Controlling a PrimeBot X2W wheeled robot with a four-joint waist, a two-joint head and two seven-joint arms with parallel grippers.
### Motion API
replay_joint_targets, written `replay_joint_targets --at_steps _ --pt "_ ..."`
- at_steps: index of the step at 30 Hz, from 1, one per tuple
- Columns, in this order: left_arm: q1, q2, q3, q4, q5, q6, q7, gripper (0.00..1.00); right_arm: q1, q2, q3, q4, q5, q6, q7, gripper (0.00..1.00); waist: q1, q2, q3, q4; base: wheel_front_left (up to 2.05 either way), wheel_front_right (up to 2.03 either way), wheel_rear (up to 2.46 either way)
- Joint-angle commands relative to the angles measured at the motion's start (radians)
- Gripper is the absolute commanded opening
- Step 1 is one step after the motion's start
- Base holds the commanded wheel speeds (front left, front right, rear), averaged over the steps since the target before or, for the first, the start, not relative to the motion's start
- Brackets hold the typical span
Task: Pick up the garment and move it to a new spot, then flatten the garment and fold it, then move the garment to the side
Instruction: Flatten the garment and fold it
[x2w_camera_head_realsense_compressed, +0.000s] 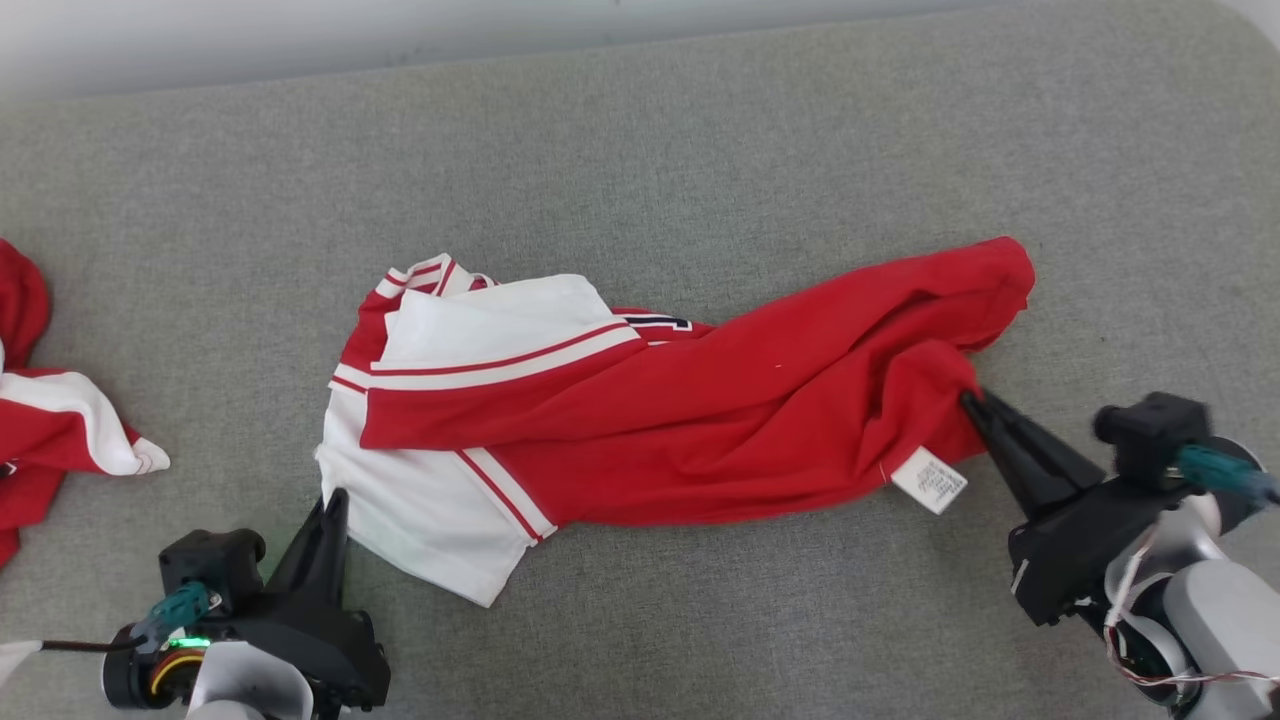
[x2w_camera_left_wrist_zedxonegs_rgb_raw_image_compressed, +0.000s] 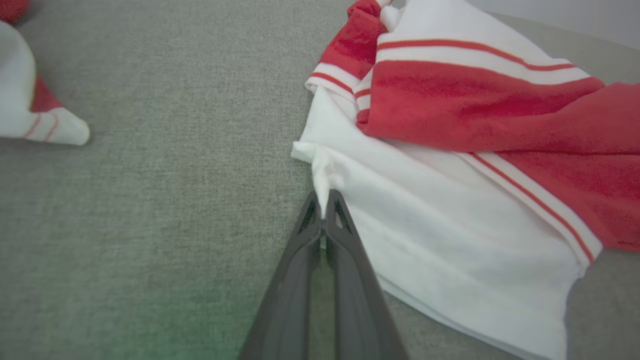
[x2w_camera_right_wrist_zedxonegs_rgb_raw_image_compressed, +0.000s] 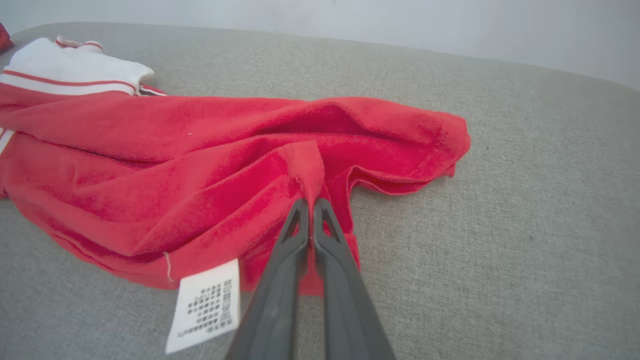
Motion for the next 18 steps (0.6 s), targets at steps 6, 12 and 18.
replay_joint_targets --at_steps 6,12,18 --pt "0.018 0.014 0.012 -0.093 0.013 0.019 -0.032 0.00 0.074 0.040 -0.114 -0.073 0.055 0.000 -0.089 0.00 -0.0001 -0.0001 -0.042 0.002 0.00 0.00 0.00" --pt "0.008 0.029 0.025 -0.228 0.046 0.055 -0.047 0.00 0.134 0.106 -0.234 -0.141 0.062 0.000 -0.161 0.00 -0.0001 -0.0001 -0.078 0.005 0.00 0.00 0.00" --pt "-0.025 0.044 0.024 -0.355 0.088 0.080 -0.049 0.00 0.132 0.159 -0.304 -0.218 0.042 0.000 -0.199 0.00 -0.0001 -0.0001 -0.113 0.002 0.00 0.00 0.00"
